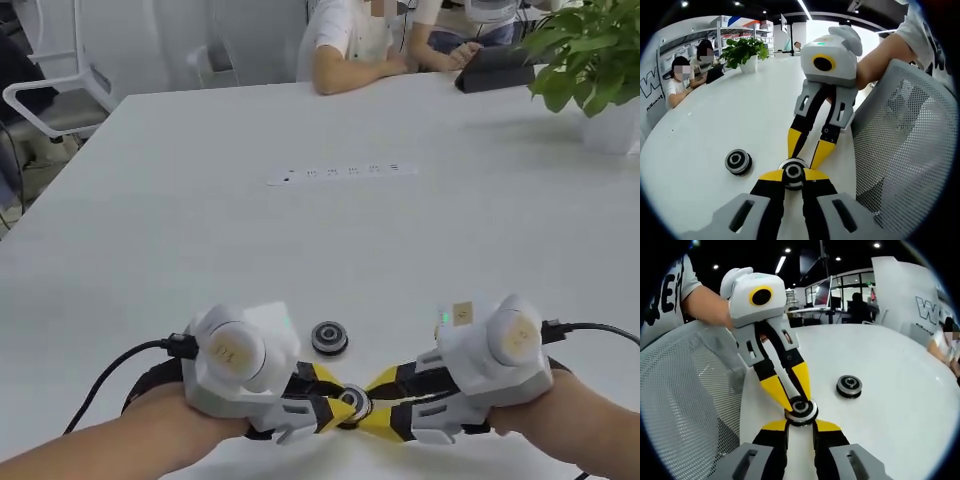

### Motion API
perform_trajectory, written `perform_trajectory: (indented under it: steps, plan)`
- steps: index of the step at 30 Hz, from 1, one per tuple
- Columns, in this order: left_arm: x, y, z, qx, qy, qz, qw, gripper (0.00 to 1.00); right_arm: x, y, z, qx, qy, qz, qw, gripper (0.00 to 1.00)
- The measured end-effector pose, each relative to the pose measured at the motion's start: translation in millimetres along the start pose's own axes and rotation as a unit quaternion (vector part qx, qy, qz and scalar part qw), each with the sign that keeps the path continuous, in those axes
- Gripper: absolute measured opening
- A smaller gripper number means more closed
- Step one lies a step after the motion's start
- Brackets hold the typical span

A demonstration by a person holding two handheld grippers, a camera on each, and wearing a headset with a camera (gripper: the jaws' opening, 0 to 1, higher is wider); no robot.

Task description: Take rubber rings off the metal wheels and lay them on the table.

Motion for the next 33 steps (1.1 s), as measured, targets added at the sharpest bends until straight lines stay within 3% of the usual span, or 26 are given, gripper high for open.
perform_trajectory:
  steps: [3,7,14,18,33]
  plan:
    - [-0.1,0.0,-0.1,0.001,-0.001,0.000,1.0000,0.07,0.1,-0.9,-0.4,0.001,0.003,0.002,1.0000,0.16]
    - [-0.3,0.0,-0.4,0.001,-0.001,0.000,1.0000,0.07,-0.6,1.2,2.1,0.011,0.000,-0.004,0.9999,0.35]
    - [-0.2,0.1,-0.5,0.002,-0.002,0.000,1.0000,0.07,-0.8,6.6,5.3,0.009,-0.008,0.004,0.9999,0.31]
    - [-0.1,0.1,-0.7,0.003,-0.002,0.000,1.0000,0.07,1.9,7.0,5.1,0.015,0.003,0.001,0.9999,0.25]
    - [0.2,-0.1,-1.2,0.005,-0.005,0.000,1.0000,0.07,-0.7,1.4,3.1,0.011,-0.005,-0.005,0.9999,0.21]
Point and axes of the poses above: the centre of the closed fingertips' face, and the gripper's own axes: y roughly forward along the fingers, x roughly to its right, z roughly out of its top, the point moved 10 cm from there along -y, roughly backward along the fingers, and after that the axes turned 6 degrees about -y, right-handed, at the moved point
